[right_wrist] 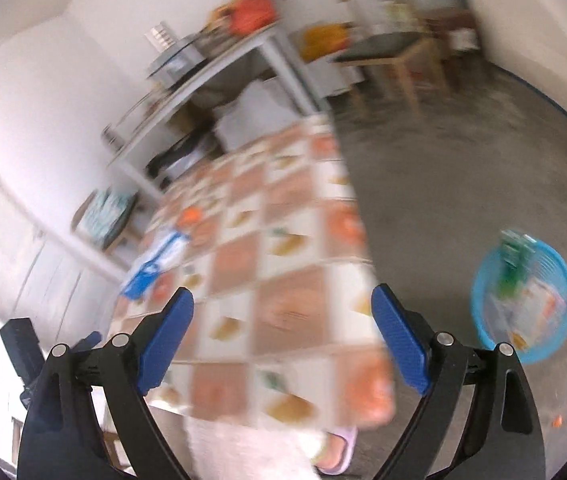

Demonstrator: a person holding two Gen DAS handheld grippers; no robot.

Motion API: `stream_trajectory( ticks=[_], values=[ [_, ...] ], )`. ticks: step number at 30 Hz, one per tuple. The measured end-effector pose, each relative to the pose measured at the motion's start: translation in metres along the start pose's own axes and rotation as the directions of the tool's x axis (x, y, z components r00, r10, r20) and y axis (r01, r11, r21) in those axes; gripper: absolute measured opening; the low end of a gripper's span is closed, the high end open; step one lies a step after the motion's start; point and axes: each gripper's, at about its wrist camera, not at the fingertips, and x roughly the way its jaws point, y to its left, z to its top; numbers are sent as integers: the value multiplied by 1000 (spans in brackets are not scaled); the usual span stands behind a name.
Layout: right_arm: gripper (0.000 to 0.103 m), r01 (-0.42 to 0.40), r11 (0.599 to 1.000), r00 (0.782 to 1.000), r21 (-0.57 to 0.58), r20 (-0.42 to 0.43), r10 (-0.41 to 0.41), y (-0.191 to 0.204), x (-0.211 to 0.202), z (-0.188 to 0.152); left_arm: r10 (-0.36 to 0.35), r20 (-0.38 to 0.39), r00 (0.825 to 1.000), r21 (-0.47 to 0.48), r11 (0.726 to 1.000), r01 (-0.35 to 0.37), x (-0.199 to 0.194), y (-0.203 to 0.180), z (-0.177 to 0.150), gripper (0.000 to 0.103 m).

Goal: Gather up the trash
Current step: 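Move both open tools back over the table, then grasp the blue toothpaste box with the left tool while the right tool grasps the orange peel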

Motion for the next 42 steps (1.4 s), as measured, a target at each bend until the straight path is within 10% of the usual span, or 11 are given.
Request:
stream_trajectory(
  ticks=[11, 27, 37, 42],
  values=[
    [88, -119, 982, 983, -146, -156, 95, 147, 122, 47, 111, 72, 991, -63, 992, -107, -25, 87, 12, 90],
    [88, -99, 969, 966, -228, -254, 39, 173, 239, 86, 183, -75, 980, 218, 962, -163, 84, 128, 104, 90],
    [70, -96, 909, 935, -406, -350, -58, 202, 383, 114, 404, -182, 897, 460, 841, -285, 171, 113, 110, 89],
    [53, -100, 892, 914, -441, -394, -93, 208, 425, 112, 460, -209, 863, 490, 813, -314, 187, 116, 108, 67]
  ],
)
